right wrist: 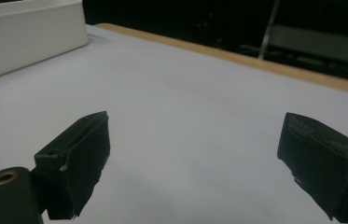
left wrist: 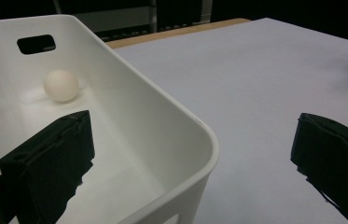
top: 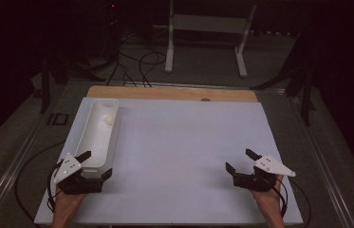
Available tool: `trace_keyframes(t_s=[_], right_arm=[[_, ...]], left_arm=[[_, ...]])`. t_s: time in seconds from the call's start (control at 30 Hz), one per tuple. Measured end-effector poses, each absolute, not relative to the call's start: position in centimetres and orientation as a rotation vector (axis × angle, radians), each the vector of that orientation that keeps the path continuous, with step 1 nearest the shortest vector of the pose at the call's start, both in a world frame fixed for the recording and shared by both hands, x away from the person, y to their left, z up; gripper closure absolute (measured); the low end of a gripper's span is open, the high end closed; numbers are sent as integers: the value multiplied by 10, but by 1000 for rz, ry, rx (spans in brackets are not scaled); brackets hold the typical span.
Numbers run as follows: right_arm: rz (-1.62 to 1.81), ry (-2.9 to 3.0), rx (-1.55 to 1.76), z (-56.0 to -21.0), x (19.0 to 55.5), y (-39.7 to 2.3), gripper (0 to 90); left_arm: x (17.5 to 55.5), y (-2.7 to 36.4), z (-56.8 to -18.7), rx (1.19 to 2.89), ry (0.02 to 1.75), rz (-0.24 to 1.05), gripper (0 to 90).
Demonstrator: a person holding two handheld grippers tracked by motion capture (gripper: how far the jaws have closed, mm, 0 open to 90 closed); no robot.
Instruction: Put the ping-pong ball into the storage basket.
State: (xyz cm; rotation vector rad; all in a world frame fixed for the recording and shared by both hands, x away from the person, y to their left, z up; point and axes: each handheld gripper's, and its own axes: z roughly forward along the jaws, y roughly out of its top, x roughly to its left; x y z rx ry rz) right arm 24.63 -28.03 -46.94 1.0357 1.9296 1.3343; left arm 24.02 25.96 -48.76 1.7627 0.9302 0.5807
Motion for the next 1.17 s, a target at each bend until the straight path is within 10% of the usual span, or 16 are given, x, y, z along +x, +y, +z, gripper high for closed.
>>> trace_keyframes(t_s=[1.17], right_arm=[[1400, 1851, 1053, -473, 235, -284, 88]], left_arm=[[239, 256, -490, 1785, 941, 631, 1]])
